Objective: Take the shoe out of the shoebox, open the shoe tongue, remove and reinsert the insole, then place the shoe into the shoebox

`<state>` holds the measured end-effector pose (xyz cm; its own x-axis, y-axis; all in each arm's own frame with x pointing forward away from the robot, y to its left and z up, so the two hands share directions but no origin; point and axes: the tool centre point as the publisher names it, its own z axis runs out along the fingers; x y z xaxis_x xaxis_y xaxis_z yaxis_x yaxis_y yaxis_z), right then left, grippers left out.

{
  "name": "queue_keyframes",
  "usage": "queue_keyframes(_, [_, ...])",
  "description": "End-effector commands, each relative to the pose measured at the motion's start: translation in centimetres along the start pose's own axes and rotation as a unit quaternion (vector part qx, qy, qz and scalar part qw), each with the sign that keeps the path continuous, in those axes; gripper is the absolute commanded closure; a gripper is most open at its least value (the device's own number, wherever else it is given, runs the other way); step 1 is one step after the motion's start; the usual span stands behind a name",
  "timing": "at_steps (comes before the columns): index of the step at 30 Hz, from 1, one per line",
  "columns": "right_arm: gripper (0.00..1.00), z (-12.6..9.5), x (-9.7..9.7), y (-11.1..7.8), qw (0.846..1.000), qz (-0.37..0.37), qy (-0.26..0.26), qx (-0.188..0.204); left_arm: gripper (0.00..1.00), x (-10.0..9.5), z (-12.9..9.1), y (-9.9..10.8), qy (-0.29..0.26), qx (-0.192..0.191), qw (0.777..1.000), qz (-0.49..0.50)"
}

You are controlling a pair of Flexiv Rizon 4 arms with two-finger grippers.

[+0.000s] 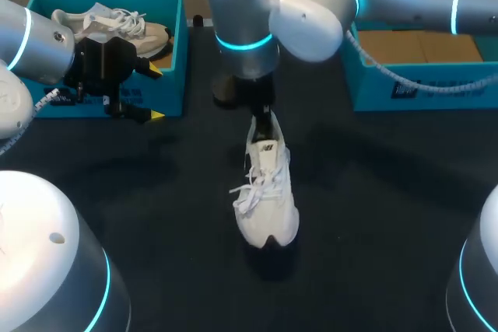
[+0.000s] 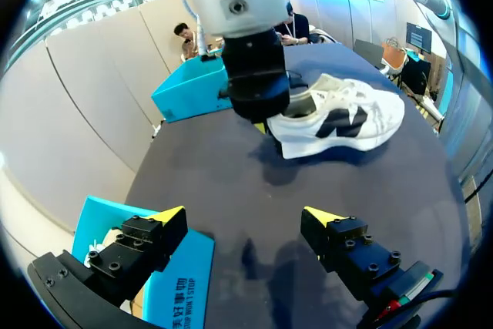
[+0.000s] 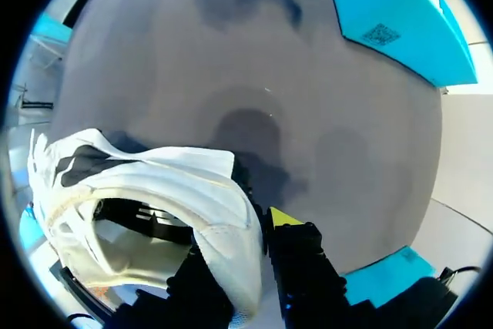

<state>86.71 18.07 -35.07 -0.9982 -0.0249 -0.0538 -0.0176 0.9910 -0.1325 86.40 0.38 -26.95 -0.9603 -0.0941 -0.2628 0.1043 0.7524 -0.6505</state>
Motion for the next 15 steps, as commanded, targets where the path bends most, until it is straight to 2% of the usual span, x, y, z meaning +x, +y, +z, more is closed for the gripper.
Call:
queue_keyframes(1, [1.00,-3.9,-0.1,-0.7,1.000,-0.009,0.004,0.011,0.00,0.0,-0.1,0.0,0.000,-0.002,1.000,0.000])
queue_keyframes(8, [1.00,-8.2,-0.6,-1.0,1.000,-0.017,0.008,0.018,0.00,0.0,-0.1,0.0,0.000,-0.002,1.000,0.000])
queue_keyframes(15, [1.00,-12.0,-1.1,-2.0,1.000,-0.015,-0.007,0.010,0.00,0.0,-0.1,0.0,0.000,-0.002,1.000,0.000])
